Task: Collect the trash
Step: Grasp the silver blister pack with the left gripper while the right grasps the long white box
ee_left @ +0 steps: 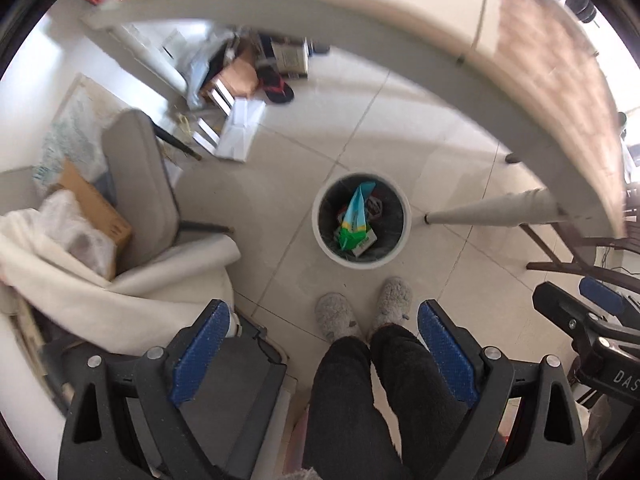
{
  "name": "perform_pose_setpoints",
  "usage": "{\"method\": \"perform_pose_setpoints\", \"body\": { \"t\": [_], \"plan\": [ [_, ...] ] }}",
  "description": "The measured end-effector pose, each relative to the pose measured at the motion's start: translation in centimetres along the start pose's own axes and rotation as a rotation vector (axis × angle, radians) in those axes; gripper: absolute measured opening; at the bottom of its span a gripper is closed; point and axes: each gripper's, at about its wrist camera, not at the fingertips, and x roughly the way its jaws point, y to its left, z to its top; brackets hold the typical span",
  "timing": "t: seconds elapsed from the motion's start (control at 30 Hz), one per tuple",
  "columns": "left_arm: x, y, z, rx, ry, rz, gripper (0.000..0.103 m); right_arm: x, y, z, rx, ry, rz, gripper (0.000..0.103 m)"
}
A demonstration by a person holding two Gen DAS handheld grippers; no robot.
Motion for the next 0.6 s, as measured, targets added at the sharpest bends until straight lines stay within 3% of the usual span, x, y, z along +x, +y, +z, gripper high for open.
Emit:
{"method": "perform_pose_setpoints", "body": {
  "t": [0.17,0.33,0.6],
  "plan": [
    [-7.2,-0.8,1.3,0.024,-0.128,0.006,0.096,-7.8,0.6,0.1,0.019,-0.054,0.074,0.103],
    [-11.9,-2.8,5.6,0.041,-0.232,0.036,0.096,-15.4,-0.5,2.4,0.048,-0.164,0.097,0.103],
    [-16.4,-9.3,15.8,0.088,-0.314,0.036,0.097,-21.9,-7.5,11.6,0.124,-0.223,0.023,0.103]
  ]
}}
